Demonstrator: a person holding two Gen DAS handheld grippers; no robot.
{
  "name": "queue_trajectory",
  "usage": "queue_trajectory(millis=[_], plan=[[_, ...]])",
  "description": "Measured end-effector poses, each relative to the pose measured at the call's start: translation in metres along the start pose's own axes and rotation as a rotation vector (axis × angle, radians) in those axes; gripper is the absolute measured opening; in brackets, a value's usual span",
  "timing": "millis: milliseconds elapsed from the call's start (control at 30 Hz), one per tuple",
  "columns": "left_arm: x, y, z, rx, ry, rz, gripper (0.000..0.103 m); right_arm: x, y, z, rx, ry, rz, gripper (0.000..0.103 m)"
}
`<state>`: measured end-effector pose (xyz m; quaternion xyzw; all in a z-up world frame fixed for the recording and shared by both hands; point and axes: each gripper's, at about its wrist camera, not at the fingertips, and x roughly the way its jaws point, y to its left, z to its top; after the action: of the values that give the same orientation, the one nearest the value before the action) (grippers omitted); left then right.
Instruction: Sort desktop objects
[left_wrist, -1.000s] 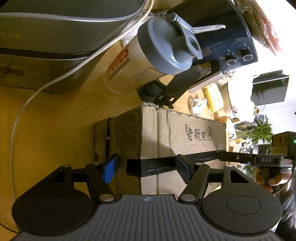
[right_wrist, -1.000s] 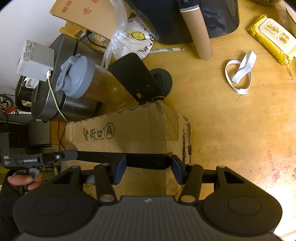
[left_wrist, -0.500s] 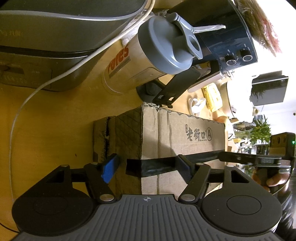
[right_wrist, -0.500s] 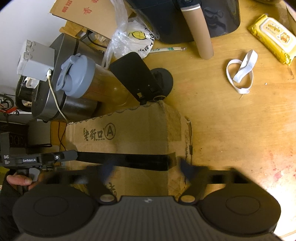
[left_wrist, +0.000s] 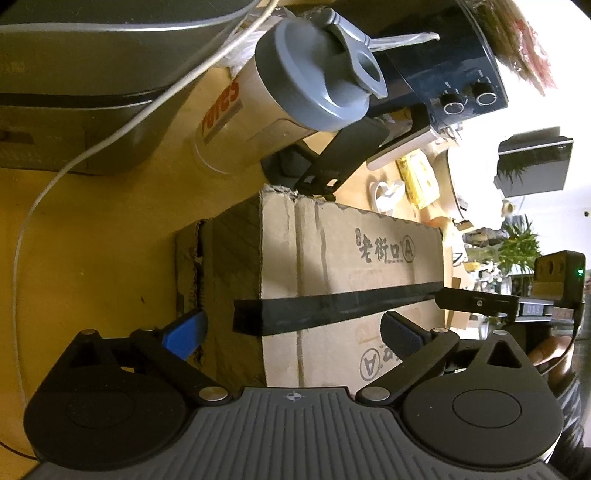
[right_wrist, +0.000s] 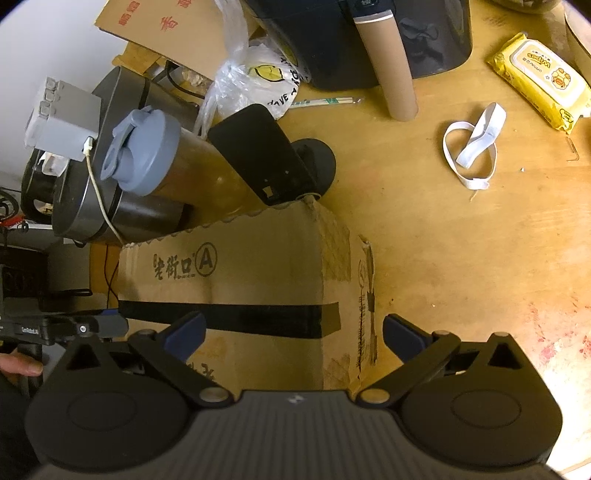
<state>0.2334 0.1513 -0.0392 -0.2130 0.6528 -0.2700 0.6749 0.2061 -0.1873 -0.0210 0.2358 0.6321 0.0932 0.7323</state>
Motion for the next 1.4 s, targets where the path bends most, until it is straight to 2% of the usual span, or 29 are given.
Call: queue_trajectory(millis=[467, 800, 1100, 1400], plan=[[-0.008, -0.016, -0.022, 0.018, -0.024, 0.014, 0.103, -0.013, 0.003, -0.018, -0.032, -0.041, -0.021, 0.103], [-0.019, -0.031, -0.049, 0.014, -0.109, 0.057, 0.103, -0.027, 0.008, -0.043, -0.066, -0.130, -0.050, 0.103], [-0.024, -0.046, -0.080, 0.063, -0.214, 0.134, 0.103, -0.034, 0.010, -0.076, -0.093, -0.215, -0.052, 0.103], [-0.031, -0.069, -0.123, 0.171, -0.378, 0.306, 0.103, -0.039, 0.021, -0.119, -0.185, -0.295, -0.149, 0.103]])
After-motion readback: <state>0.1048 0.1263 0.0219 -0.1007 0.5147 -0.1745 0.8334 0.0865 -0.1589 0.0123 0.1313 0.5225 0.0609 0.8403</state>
